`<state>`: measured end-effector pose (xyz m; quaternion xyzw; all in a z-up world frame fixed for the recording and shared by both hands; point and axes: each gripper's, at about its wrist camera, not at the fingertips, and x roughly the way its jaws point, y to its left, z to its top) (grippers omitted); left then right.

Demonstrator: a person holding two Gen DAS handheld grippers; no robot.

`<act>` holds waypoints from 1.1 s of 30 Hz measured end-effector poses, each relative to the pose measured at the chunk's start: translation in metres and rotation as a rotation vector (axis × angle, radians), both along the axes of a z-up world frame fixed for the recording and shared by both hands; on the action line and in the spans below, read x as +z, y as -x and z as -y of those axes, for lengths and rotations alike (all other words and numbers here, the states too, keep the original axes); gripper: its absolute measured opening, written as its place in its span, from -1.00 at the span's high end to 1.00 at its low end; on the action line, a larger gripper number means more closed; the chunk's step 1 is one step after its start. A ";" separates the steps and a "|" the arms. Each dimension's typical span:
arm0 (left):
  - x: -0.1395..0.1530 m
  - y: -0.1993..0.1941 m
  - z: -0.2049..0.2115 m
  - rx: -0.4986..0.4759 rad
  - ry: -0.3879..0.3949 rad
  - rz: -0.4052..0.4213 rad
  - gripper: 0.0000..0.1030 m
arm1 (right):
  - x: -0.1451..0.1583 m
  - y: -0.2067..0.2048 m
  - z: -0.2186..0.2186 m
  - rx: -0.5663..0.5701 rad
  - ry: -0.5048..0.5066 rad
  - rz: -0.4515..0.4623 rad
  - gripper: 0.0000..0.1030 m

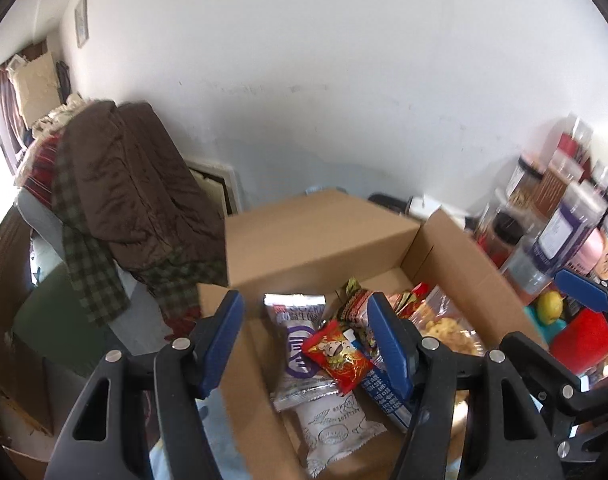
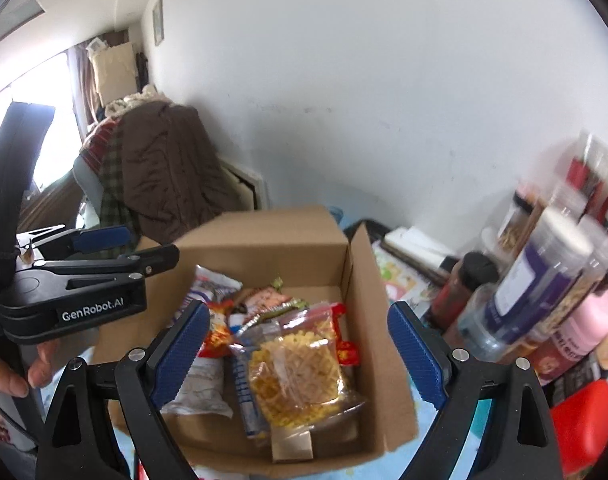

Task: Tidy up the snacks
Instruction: 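Withdraw both open tools from the box toward the lollipop and red-white packet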

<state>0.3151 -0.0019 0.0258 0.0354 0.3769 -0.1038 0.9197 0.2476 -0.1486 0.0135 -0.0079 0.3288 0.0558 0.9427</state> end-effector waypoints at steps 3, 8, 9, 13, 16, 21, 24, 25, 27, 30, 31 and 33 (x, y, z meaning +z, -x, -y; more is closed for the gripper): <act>0.022 0.016 -0.008 0.004 0.007 0.041 -0.24 | 0.020 0.015 -0.004 -0.002 0.010 0.042 -0.78; 0.056 0.047 -0.019 0.010 0.011 0.119 -0.24 | 0.053 0.044 -0.012 -0.003 0.008 0.116 -0.78; 0.060 0.052 -0.020 0.010 0.013 0.128 -0.24 | 0.057 0.050 -0.014 -0.004 0.009 0.128 -0.78; 0.076 0.082 -0.027 0.003 0.031 0.172 -0.24 | 0.072 0.077 -0.021 -0.008 0.005 0.170 -0.78; 0.082 0.104 -0.029 -0.016 0.027 0.190 -0.24 | 0.077 0.099 -0.024 -0.016 0.006 0.188 -0.78; 0.082 0.141 -0.032 -0.052 0.036 0.205 -0.43 | 0.073 0.137 -0.029 -0.027 0.007 0.200 -0.78; 0.081 0.164 -0.035 -0.067 0.039 0.228 -0.55 | 0.068 0.155 -0.031 -0.033 0.009 0.194 -0.78; 0.079 0.169 -0.037 -0.073 0.038 0.227 -0.55 | 0.065 0.162 -0.033 -0.034 0.008 0.191 -0.78; 0.076 0.181 -0.040 -0.085 0.046 0.220 -0.55 | 0.060 0.174 -0.035 -0.040 0.008 0.183 -0.78; 0.070 0.200 -0.045 -0.101 0.060 0.219 -0.55 | 0.052 0.190 -0.039 -0.044 0.005 0.172 -0.78; 0.068 0.204 -0.046 -0.106 0.061 0.218 -0.55 | 0.048 0.195 -0.040 -0.045 0.004 0.168 -0.78; 0.061 0.213 -0.047 -0.123 0.059 0.210 -0.55 | 0.043 0.204 -0.043 -0.047 0.002 0.163 -0.78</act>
